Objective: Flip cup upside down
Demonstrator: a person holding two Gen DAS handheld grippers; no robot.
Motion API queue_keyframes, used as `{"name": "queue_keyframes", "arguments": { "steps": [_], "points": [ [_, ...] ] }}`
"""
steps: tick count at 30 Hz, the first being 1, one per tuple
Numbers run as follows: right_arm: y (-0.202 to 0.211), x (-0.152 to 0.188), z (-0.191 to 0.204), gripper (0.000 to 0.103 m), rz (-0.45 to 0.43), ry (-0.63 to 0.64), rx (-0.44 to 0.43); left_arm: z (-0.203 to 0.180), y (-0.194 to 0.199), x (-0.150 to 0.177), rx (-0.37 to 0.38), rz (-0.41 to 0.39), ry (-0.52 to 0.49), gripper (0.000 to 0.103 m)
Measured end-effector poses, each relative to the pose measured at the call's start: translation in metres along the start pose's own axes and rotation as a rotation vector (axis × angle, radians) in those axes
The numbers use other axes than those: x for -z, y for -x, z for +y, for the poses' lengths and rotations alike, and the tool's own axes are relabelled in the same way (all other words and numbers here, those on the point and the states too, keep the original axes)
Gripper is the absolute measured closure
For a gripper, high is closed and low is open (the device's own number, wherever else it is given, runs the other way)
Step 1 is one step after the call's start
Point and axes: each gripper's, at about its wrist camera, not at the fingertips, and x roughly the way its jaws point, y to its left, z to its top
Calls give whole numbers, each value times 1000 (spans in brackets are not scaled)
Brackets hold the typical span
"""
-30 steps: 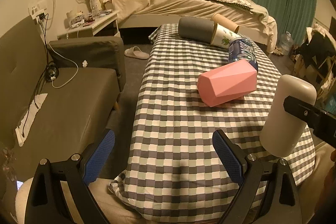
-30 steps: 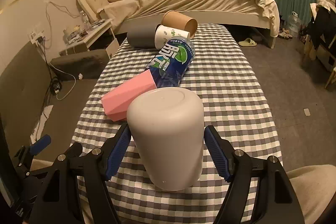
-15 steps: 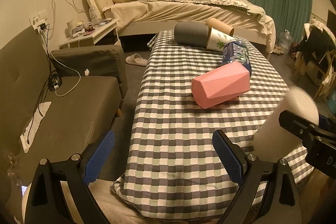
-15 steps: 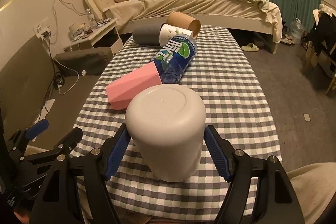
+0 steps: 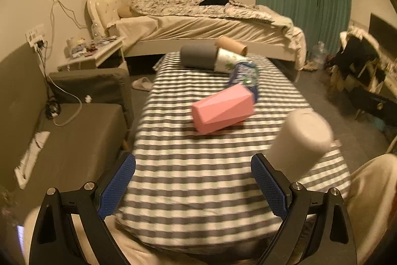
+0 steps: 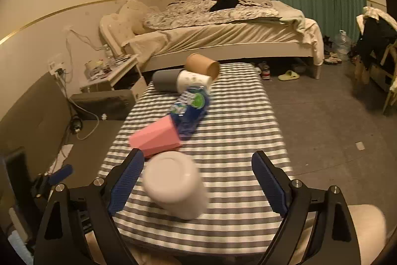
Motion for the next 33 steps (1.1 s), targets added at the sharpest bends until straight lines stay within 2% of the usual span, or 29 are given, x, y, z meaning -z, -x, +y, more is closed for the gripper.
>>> {"name": "queue_keyframes", "arguments": {
  "steps": [3, 6, 9, 17, 33],
  "points": [
    [11, 2, -13, 14, -15, 10, 34, -10, 8, 1, 34, -24, 5, 6],
    [17, 10, -24, 7, -11, 16, 52, -18, 14, 0, 63, -54, 9, 6],
    [15, 21, -29, 0, 3, 23, 72, -22, 18, 2, 75, -80, 13, 1],
    [-7, 37, -44, 0, 76, -5, 107, -20, 13, 3, 63, -84, 28, 1],
    [-10, 39, -35, 0, 72, 32, 126, -14, 14, 3, 51, -84, 29, 1]
  ]
}}
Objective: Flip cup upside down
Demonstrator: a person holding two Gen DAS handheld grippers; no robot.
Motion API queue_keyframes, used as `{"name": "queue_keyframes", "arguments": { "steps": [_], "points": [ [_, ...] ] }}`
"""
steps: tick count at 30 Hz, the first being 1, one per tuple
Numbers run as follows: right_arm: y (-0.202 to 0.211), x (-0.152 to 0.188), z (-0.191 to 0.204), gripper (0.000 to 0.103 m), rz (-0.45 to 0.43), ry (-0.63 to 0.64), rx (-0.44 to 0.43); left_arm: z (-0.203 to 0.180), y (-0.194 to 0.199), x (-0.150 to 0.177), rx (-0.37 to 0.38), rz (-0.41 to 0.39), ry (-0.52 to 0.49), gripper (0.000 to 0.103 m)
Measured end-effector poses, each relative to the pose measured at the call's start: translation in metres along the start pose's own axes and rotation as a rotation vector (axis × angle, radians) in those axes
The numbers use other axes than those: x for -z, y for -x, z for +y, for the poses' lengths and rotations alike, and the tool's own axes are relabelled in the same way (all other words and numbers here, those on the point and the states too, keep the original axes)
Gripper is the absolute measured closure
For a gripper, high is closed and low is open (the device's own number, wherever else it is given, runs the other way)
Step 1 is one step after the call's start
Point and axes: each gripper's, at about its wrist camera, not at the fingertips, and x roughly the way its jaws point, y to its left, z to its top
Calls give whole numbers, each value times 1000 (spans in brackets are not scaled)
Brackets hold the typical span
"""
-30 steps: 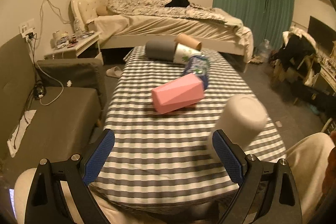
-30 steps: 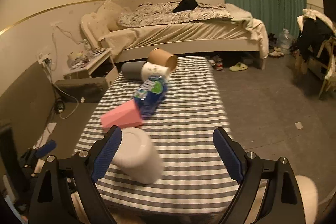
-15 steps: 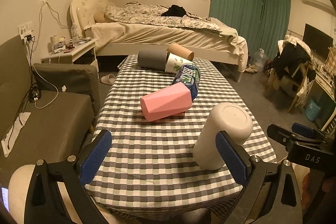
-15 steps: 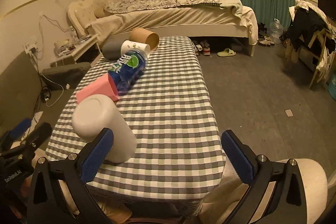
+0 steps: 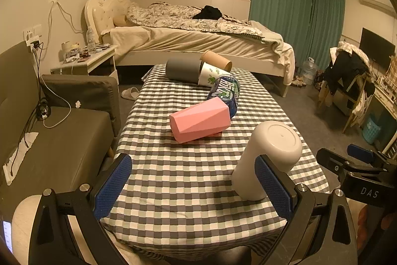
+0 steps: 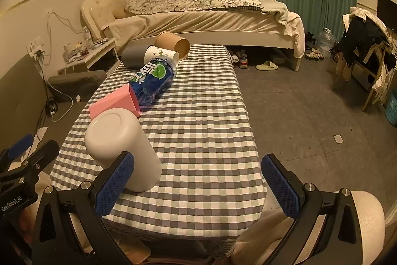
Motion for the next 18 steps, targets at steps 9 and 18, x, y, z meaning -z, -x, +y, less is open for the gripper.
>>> {"name": "queue_keyframes", "arguments": {
  "steps": [9, 18],
  "points": [
    [1, 1, 0, 0, -4, -2, 4, 0, 1, 1, -2, -6, -5, 1],
    [1, 1, 0, 0, -5, 0, 4, -1, 2, 2, -3, -7, -6, 1]
  ]
}}
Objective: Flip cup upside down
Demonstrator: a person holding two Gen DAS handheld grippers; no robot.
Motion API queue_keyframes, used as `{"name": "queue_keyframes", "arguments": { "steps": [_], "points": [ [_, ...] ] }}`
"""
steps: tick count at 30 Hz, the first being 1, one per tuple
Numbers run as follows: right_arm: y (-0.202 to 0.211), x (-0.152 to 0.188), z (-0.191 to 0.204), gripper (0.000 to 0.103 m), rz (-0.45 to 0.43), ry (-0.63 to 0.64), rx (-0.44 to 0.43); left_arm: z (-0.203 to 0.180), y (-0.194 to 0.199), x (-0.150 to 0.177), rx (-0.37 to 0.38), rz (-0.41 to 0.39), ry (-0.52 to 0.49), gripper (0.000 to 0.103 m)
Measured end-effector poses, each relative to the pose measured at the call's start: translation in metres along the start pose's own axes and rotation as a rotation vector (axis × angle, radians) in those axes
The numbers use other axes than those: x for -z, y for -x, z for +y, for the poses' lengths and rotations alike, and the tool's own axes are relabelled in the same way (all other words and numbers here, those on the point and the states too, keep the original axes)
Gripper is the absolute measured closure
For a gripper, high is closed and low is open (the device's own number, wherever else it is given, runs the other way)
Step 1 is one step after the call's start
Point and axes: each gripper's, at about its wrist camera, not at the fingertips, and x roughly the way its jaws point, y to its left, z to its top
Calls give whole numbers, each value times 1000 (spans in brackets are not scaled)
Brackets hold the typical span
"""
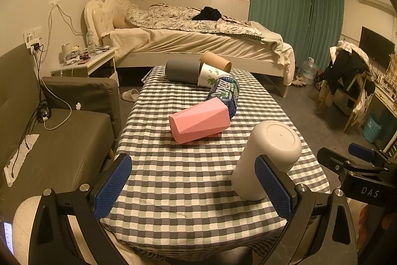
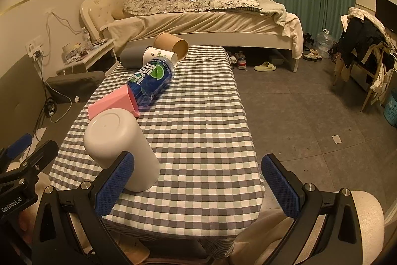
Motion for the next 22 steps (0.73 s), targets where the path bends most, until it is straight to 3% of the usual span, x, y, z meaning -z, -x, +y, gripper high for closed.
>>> {"name": "queue_keyframes", "arguments": {
  "steps": [22],
  "points": [
    [-2, 3, -3, 0, 12, 15, 3, 0, 0, 4, -16, -6, -8, 1]
  ]
}}
